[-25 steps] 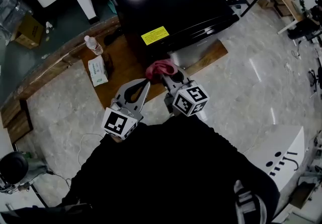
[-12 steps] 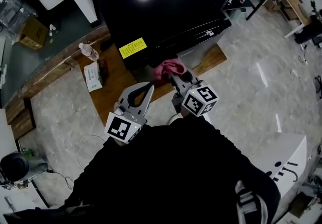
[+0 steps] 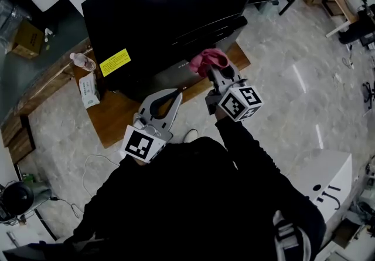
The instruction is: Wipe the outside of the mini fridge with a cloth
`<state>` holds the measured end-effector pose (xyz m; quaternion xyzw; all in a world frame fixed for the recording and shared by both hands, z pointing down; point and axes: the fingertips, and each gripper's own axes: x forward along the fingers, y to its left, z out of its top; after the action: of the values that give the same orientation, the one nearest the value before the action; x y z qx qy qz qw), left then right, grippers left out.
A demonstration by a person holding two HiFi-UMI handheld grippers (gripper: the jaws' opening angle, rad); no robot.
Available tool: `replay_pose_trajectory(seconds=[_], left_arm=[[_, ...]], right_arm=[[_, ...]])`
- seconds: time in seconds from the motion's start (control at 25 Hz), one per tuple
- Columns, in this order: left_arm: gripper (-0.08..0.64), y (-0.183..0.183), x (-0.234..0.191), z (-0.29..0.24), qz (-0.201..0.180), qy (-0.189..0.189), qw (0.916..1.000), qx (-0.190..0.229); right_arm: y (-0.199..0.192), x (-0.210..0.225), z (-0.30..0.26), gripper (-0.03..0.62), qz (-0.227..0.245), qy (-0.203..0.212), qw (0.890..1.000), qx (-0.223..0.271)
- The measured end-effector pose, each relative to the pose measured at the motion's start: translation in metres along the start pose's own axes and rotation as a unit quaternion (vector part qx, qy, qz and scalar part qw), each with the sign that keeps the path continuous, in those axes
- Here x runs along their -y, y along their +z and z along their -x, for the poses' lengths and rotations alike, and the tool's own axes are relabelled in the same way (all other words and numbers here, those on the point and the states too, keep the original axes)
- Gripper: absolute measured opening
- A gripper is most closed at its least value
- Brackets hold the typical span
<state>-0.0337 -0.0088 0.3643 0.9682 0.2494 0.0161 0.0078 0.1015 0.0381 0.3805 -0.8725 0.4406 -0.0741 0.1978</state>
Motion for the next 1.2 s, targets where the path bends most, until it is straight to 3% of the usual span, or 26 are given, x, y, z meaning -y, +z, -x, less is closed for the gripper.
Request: replay_pose_trajectory(seconds=[0.16, 0.4, 0.68, 0.76, 0.88, 1.2], left_arm=[[0.003, -0.009, 0.008, -0.025, 0.005, -0.006, 0.9999, -0.010], [0.003, -0.017, 0.009, -0.037, 0.008, -0.003, 0.9996, -0.025], [0.003, -0.024, 0.006, -0.021, 0.004, -0.011, 0.9994, -0.033], [0.003, -0.033, 0.004, -0.007, 0.000, -0.018, 0.9993, -0.033], [0.002, -0.058, -0.004, 0.019, -0.002, -0.021, 0.9992, -0.034], [0.003, -0.114, -0.023, 0.115, 0.002, -0.004, 0.9971, -0.077]], right_arm=[[0.014, 0.036, 0.001, 0.086, 0.005, -0.009, 1.000, 0.015], [0.040, 0.089, 0.005, 0.086, 0.014, -0.061, 0.997, 0.053], [0.050, 0.136, 0.021, 0.086, -0.025, -0.133, 0.987, 0.085], [0.043, 0.126, 0.036, 0.086, -0.036, -0.138, 0.985, 0.099], [-0.003, 0.091, 0.059, 0.086, -0.052, -0.135, 0.986, 0.083], [-0.161, -0.059, 0.088, 0.086, -0.105, -0.110, 0.987, -0.045]])
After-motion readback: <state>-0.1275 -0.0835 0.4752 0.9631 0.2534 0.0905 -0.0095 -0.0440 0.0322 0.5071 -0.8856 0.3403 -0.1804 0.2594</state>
